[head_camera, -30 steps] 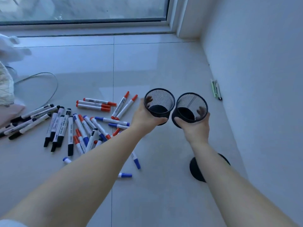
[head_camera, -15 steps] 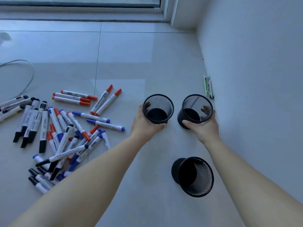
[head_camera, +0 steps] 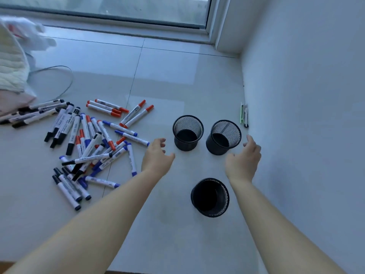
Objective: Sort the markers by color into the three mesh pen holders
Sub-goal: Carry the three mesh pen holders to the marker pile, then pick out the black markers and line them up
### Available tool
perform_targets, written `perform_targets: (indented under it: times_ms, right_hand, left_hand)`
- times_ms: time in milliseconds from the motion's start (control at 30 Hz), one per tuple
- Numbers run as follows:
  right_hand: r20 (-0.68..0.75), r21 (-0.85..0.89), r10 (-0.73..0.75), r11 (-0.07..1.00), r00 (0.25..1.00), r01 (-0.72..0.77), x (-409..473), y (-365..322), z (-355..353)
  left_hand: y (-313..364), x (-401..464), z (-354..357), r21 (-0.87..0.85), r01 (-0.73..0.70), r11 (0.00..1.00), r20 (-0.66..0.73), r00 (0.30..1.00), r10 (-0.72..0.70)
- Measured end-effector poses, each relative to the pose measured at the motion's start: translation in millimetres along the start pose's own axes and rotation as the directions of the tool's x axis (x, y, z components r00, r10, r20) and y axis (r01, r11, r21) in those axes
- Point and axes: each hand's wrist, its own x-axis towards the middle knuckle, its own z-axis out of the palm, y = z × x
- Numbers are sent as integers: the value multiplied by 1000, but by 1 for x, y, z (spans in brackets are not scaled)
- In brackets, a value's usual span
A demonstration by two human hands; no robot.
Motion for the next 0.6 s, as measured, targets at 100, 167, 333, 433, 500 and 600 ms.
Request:
perform_targets:
  times_ms: [100,167,333,433,500,600]
  right_hand:
    - [26,-28,-159,987,987,159,-23,-26,-3]
    - [94,-25,-210,977,973,213,-41,-43,2]
    - [376,-7,-259,959,890,282,-92,-80,31]
    - [503,20,-286,947,816,320,-120,-101,55]
    - [546,25,-291,943,786,332,-139,-116,73]
    - [578,-9,-281,937,766,350,-164,-139,101]
  left_hand:
    - [-7,-23,-31,49,-12,999,0,1000,12]
    - [-17,-36,-55,86,2,996,-3,1000,-2]
    - [-56,-56,-121,54,127,990,-84,989,-122]
    - [-79,-55,-160,7,157,988,-133,979,-154]
    - [-95,-50,-185,-18,162,987,-177,971,-163]
    - [-123,-39,-223,16,177,984,-194,966,-171]
